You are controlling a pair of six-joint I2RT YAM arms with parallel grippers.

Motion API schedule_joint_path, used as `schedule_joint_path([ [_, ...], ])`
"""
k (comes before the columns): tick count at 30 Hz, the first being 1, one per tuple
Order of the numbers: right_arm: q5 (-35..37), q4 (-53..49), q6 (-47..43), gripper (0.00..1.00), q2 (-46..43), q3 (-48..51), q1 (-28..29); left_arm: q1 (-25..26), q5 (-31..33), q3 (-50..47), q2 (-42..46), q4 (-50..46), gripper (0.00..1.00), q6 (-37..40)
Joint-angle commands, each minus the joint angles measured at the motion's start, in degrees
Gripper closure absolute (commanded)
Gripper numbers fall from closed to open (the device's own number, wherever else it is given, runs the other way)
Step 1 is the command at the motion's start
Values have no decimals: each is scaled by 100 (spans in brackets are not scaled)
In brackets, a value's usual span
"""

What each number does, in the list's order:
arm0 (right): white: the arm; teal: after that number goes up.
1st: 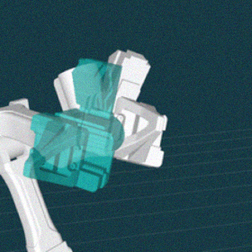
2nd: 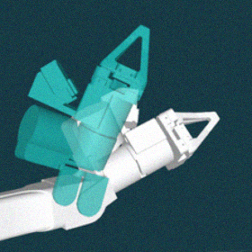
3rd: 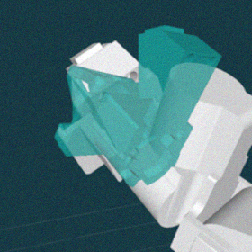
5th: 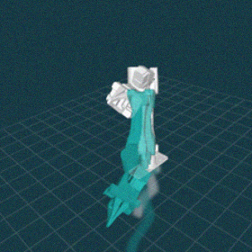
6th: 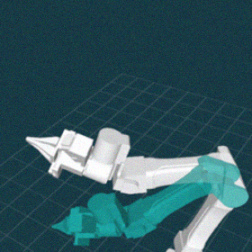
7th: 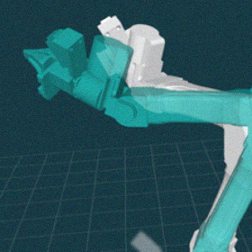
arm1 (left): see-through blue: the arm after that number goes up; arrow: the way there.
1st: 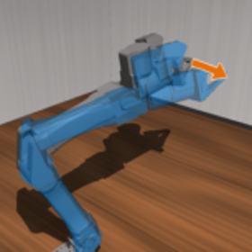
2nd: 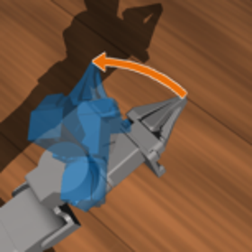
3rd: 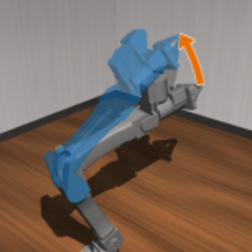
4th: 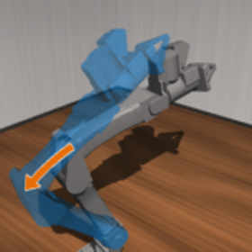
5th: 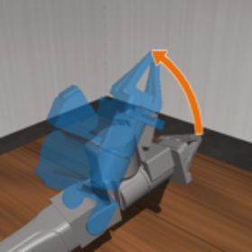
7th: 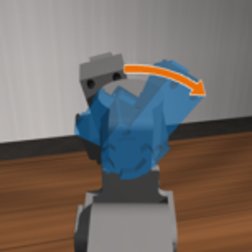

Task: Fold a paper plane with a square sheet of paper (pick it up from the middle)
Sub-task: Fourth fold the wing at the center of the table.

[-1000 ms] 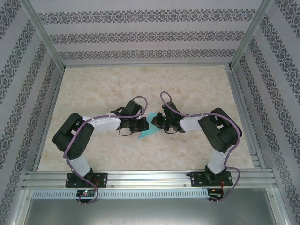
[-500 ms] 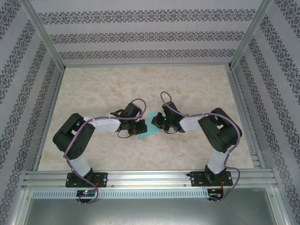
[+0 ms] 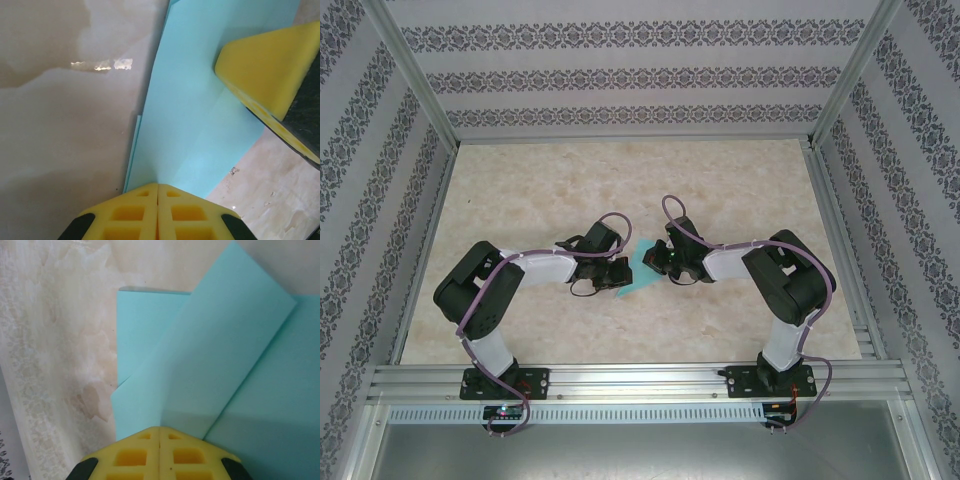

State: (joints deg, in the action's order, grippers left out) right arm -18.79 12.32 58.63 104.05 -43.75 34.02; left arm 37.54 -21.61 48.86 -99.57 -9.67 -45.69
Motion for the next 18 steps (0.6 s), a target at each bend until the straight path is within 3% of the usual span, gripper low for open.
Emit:
schedule_joint_path([
  [1,414,-812,-65,96,445,226,-19,17,111,-166,-70,-205,91,85],
  [18,366,-796,-50,96,554,202,-28,17,-490,-166,362,-506,83,311],
])
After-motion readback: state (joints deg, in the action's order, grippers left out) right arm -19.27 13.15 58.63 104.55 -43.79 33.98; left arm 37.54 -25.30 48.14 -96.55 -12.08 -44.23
